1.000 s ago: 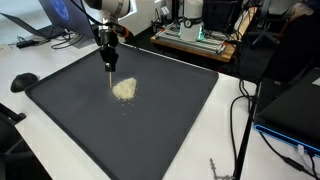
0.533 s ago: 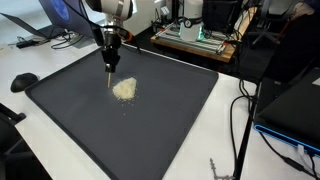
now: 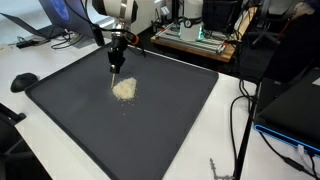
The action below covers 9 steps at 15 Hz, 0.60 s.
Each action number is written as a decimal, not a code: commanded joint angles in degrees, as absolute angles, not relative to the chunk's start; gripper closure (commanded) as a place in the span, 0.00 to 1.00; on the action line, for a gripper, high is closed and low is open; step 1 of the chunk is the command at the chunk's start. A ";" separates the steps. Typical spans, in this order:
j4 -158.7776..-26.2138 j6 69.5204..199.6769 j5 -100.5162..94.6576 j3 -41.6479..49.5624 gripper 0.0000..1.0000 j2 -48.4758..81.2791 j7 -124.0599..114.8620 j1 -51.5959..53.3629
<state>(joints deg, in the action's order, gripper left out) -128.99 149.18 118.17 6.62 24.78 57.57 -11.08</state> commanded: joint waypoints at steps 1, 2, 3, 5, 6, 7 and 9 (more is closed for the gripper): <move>-130.94 146.81 123.47 10.25 0.97 23.64 61.46 -6.79; -130.95 146.28 124.37 10.70 0.97 23.88 61.98 -5.97; -131.13 145.15 125.01 11.06 0.97 24.03 62.62 -5.43; -131.66 142.96 127.67 11.81 0.97 24.11 64.46 -4.65; -132.04 142.16 129.05 12.16 0.97 24.07 65.46 -4.37; -132.49 141.39 130.79 12.54 0.97 23.98 66.70 -4.14; -133.35 139.79 133.55 13.21 0.97 23.85 68.93 -3.91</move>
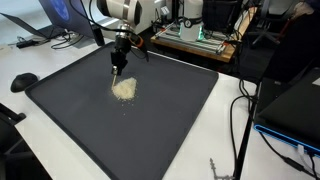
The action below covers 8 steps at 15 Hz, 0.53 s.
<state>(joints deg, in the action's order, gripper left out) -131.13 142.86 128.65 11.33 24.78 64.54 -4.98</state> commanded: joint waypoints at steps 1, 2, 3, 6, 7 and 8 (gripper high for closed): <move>-133.72 139.01 134.60 13.42 0.97 23.96 69.68 -3.88; -134.17 137.92 135.36 13.58 0.97 24.10 70.26 -3.96; -134.52 137.13 135.78 13.69 0.97 24.17 70.75 -3.99; -135.58 134.21 138.03 13.84 0.97 24.32 72.26 -4.01; -135.84 133.01 138.07 13.77 0.97 24.44 72.60 -4.06; -135.93 132.18 138.68 13.68 0.97 24.71 73.03 -4.03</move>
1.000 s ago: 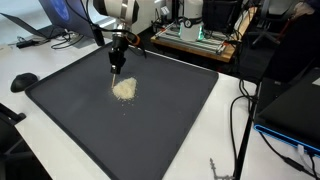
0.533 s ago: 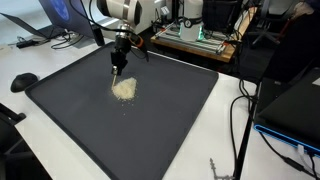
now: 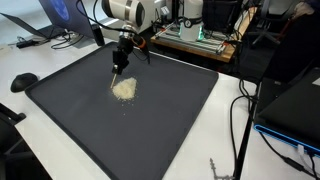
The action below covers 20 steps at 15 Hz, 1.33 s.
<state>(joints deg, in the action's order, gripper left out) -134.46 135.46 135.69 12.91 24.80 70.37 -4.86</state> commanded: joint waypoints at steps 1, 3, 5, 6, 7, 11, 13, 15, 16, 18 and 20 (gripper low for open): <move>-136.09 131.49 139.32 13.63 0.97 24.87 73.24 -4.03; -136.20 130.43 139.96 13.65 0.97 25.15 73.49 -4.07; -136.59 130.25 138.81 13.90 0.97 24.63 73.42 -4.11; -136.65 131.27 138.88 14.09 0.97 24.18 73.53 -3.95; -136.77 131.83 138.60 14.28 0.97 23.71 73.63 -3.90; -137.07 138.75 136.81 15.55 0.97 20.19 74.37 -2.97; -137.01 143.97 134.56 15.73 0.97 17.62 74.73 -2.14; -136.66 150.02 133.18 15.47 0.97 14.80 75.16 -1.04; -136.43 153.20 132.50 15.18 0.97 13.32 75.51 -0.43; -135.98 159.20 129.94 14.31 0.97 10.63 75.42 0.70; -135.28 165.89 126.80 13.39 0.97 8.45 74.60 2.26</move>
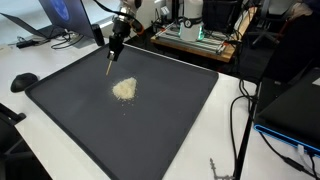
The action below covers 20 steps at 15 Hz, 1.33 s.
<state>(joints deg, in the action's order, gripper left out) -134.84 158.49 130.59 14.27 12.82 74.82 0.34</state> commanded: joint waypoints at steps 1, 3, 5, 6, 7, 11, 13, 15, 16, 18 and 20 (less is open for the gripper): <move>-135.06 168.95 124.43 12.70 0.97 7.56 73.83 2.84; -135.55 173.35 117.33 10.73 0.97 6.14 70.40 3.72; -136.53 175.82 109.00 8.53 0.97 5.53 65.50 4.28; -137.06 176.55 104.29 7.43 0.97 5.44 62.65 4.55; -137.40 177.48 99.39 5.54 0.97 5.68 59.48 3.87; -140.25 177.83 80.80 3.16 0.97 5.85 48.27 3.45; -141.75 176.43 71.52 3.19 0.97 5.57 43.27 2.87; -142.59 175.44 62.23 3.64 0.97 5.70 38.19 2.29; -142.93 174.42 57.52 7.48 0.97 5.96 35.13 5.43; -142.44 171.45 47.95 11.96 0.97 6.96 30.08 7.85; -140.93 166.68 38.42 18.15 0.97 7.70 25.31 11.67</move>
